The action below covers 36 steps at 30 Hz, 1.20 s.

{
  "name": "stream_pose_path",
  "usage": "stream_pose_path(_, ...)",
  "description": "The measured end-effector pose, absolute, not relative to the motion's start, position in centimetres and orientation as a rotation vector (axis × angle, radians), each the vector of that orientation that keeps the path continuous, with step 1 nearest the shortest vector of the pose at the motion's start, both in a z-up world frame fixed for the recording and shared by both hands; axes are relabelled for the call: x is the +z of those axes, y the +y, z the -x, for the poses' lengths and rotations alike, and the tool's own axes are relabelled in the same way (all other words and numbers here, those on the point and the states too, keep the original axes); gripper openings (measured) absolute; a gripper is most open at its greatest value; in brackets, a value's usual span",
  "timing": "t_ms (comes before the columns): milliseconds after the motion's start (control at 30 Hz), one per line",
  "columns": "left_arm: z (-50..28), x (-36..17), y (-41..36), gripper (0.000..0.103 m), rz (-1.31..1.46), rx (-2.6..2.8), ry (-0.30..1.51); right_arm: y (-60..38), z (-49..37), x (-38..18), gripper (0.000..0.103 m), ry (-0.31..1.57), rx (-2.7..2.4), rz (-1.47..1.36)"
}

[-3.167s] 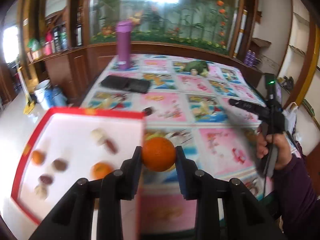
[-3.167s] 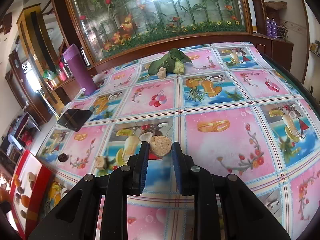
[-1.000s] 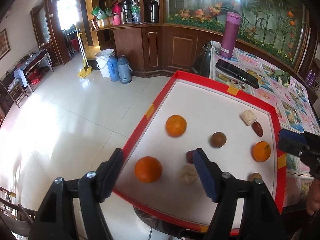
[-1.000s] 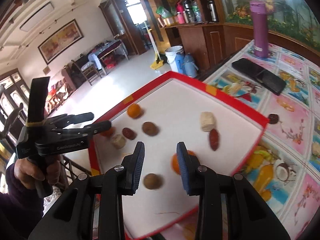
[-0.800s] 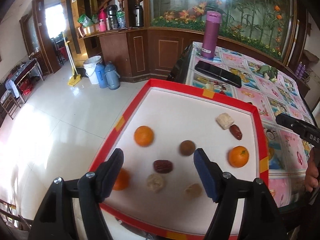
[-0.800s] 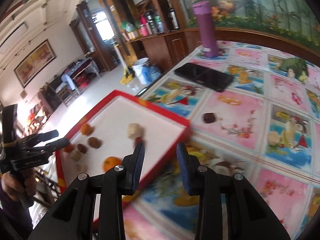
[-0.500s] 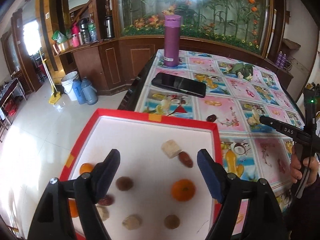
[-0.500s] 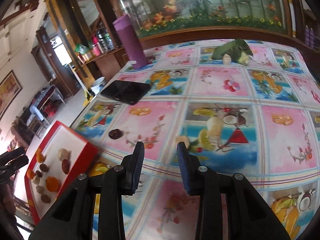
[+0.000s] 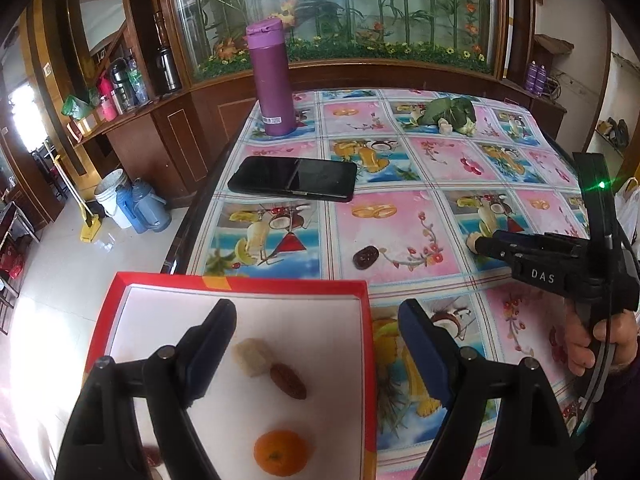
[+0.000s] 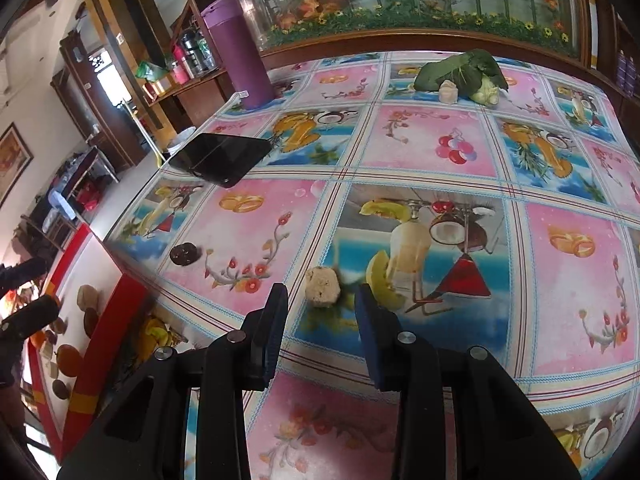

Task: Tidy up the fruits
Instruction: 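Grasp a red date with the left tool while the right tool grasps a beige bread cube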

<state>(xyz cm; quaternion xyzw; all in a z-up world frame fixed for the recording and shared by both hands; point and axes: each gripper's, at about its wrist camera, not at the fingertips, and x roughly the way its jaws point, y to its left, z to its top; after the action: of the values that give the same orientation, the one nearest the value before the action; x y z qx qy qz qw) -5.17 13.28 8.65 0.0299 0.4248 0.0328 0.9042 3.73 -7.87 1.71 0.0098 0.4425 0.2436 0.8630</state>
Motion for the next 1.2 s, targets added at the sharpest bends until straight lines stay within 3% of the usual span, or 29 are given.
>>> stream_pose_path(133,2.6,8.7,13.5,0.085,-0.042,0.065,0.904,-6.9,-4.1,0.9,0.034,0.943,0.485,0.034)
stream_pose_path(267,-0.2,7.9,13.1,0.085,-0.005,0.045,0.956,-6.7,-4.0,0.9,0.021,0.938,0.462,0.082)
stream_pose_path(700,-6.0,3.7,10.2,0.084,-0.059,0.022,1.155,-11.8,-5.9,1.7,0.02,1.005,0.384,-0.131)
stream_pose_path(833,-6.3,2.8,10.6,0.072,-0.021,0.028,1.196,-12.1,-5.7,2.1,0.02,1.003,0.4,-0.159)
stream_pose_path(1200,-6.8,1.3,10.9,0.058,0.072,0.004,1.244,-11.9,-5.8,2.2,0.02,1.007,0.41,-0.176)
